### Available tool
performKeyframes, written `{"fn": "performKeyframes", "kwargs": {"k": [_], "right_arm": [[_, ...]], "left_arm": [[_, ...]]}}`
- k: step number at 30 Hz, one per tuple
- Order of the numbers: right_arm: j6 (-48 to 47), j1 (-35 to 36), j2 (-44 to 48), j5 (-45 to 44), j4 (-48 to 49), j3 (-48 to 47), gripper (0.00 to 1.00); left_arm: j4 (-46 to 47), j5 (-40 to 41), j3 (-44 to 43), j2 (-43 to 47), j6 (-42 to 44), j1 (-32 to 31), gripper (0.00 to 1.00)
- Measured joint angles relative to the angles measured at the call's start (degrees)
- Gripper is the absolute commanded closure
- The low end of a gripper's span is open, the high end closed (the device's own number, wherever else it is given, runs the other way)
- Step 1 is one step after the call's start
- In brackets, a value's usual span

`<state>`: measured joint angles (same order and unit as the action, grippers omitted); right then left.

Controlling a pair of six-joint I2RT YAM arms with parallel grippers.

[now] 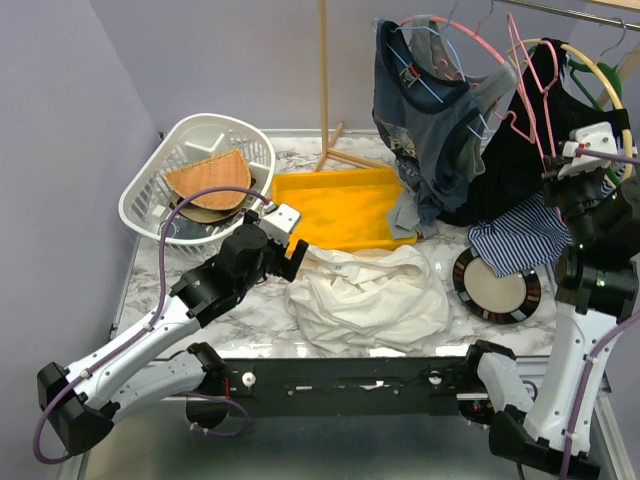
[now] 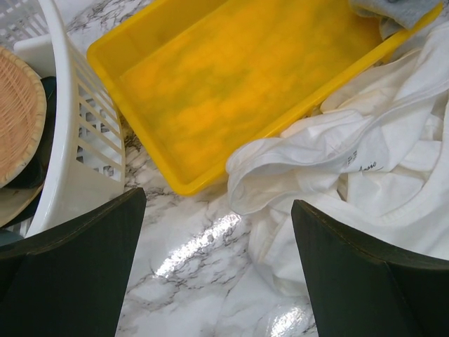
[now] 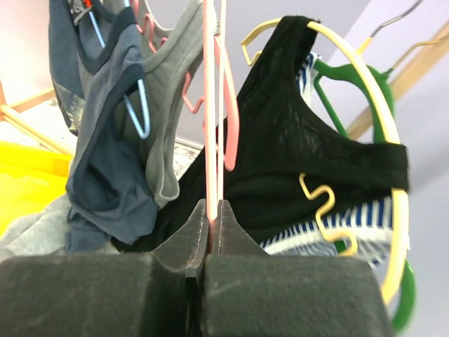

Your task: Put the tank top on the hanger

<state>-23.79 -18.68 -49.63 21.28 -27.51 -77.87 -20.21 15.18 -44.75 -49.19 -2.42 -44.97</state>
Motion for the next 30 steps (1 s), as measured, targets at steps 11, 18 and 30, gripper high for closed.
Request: {"fn": "performKeyframes", "kwargs": {"k": [11, 18, 30], "right_arm": [[-1.14, -0.09, 11.37, -1.92, -9.77, 1.11, 0.99], [-6.36, -0.09, 13.90, 11.69, -20.57, 0.17, 0.99], [-27.17, -0.07, 9.46, 35.60, -33.83, 13.22, 0.99]], "left_arm": [[0.26, 1.29, 0.68, 1.62, 0.39, 1.07, 0.01], [3.56, -2.60, 3.85, 9.20, 3.50, 1.16, 0.01], [12.26, -23.50, 10.08, 18.21, 9.60, 1.16, 0.01]]}}
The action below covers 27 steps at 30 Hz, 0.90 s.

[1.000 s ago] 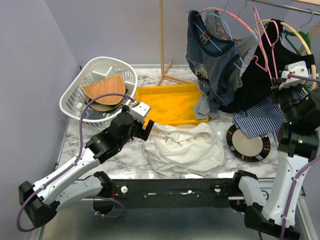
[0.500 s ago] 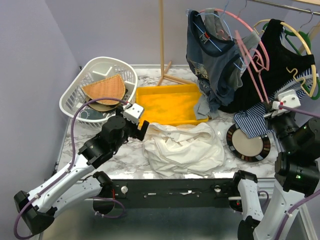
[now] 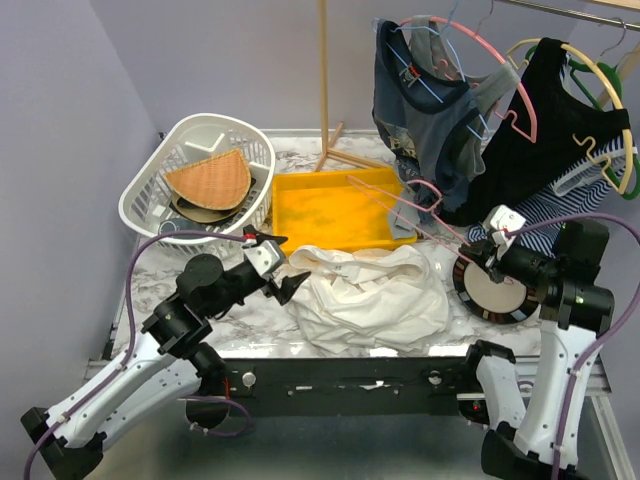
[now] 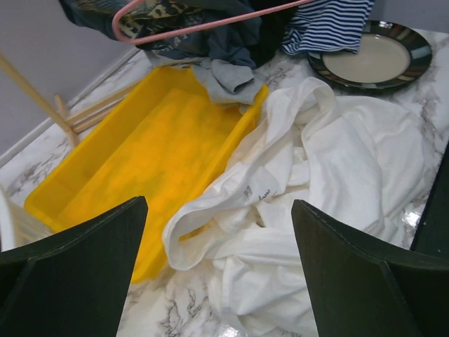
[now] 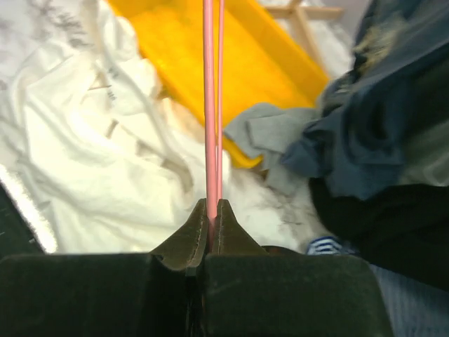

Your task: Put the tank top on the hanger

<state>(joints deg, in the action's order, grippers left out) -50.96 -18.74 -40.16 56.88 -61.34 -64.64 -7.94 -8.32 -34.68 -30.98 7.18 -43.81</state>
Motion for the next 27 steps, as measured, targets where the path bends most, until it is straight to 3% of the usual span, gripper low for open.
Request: {"fn": "performKeyframes", "kwargs": {"k": [5, 14, 19, 22, 23, 26, 27], "right_arm": [[-12.55, 4.48, -7.72, 4.61, -7.21, 4.17, 0.99], [-19.80, 21.22, -13.90, 3.63, -7.32, 12.83, 0.99], [-23.50, 25.24, -19.47, 5.05, -7.39, 12.87, 0.99], [-25.70, 26.38, -21.03, 6.36, -8.09, 12.87, 0.99], [-26.27, 26.67, -21.05, 6.91, -8.39, 12.87, 0.99], [-26.80, 26.95, -20.85, 7.54, -8.59, 12.87, 0.99], [-26.69, 26.95, -20.83, 7.56, -8.52, 12.87, 0.99]], "left_arm": [[1.14, -8.76, 0.35, -3.50, 1.64, 0.00, 0.01], [2.21, -17.16, 3.02, -7.04, 4.44, 0.00, 0.01], [3.52, -21.68, 3.45, -10.12, 4.52, 0.00, 0.13], [3.93, -24.39, 3.39, -14.69, 3.85, 0.00, 0.32], [3.74, -25.16, 3.37, -16.57, 3.45, -0.02, 0.55], [3.02, -27.32, 2.80, -20.17, 1.81, 0.00, 1.00], [2.97, -27.69, 2.49, -20.72, 1.79, 0.07, 1.00]]}}
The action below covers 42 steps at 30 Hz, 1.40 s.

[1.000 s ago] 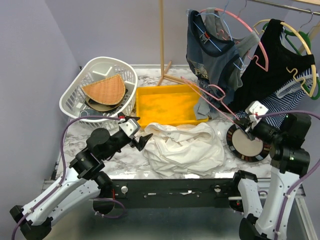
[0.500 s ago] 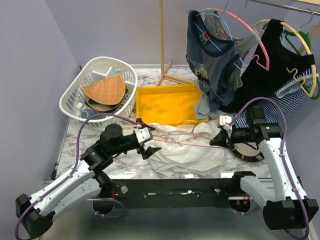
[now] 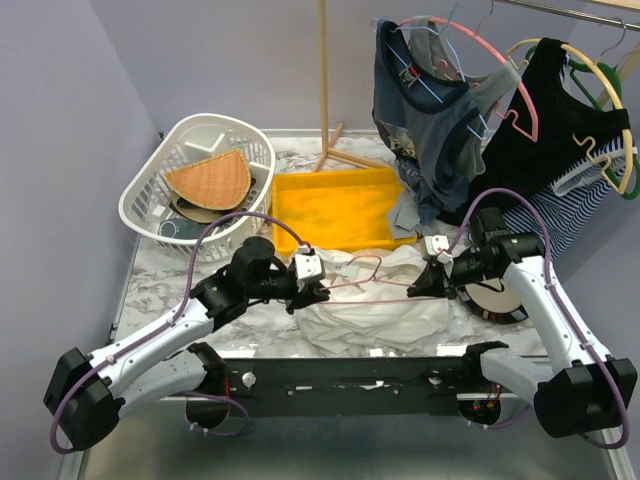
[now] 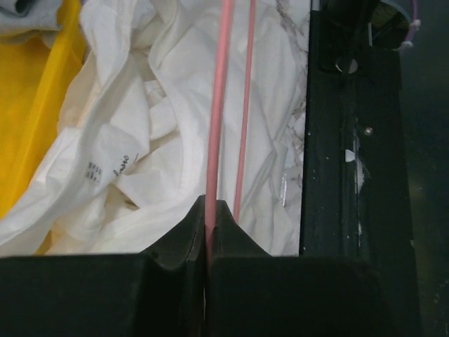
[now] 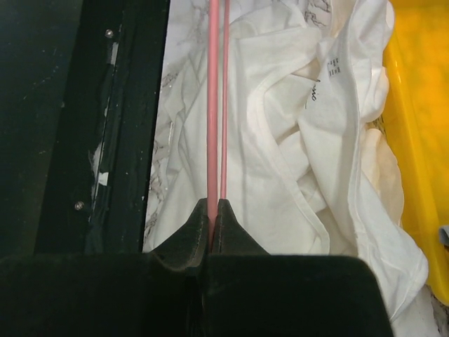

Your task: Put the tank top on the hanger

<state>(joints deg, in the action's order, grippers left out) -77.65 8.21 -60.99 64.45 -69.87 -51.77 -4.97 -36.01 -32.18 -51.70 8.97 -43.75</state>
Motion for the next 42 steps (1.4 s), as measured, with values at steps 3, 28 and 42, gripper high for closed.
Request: {"fn": "performKeyframes", "kwargs": {"k": [3, 28, 42], "right_arm": [[1.01, -0.15, 0.00, -0.09, 0.92, 0.17, 0.85], [15.82, 18.16, -11.58, 7.61, 8.11, -14.34, 0.99], [31.23, 15.78, -2.03, -6.73, 18.82, -5.90, 0.99]], "left_arm": [[-0.04, -2.14, -0.76, -0.74, -0.79, -0.04, 1.00], [5.53, -5.05, -1.25, -3.67, -10.29, -0.26, 1.00], [-2.75, 16.26, -8.48, -1.73, -8.57, 2.62, 0.01]]}}
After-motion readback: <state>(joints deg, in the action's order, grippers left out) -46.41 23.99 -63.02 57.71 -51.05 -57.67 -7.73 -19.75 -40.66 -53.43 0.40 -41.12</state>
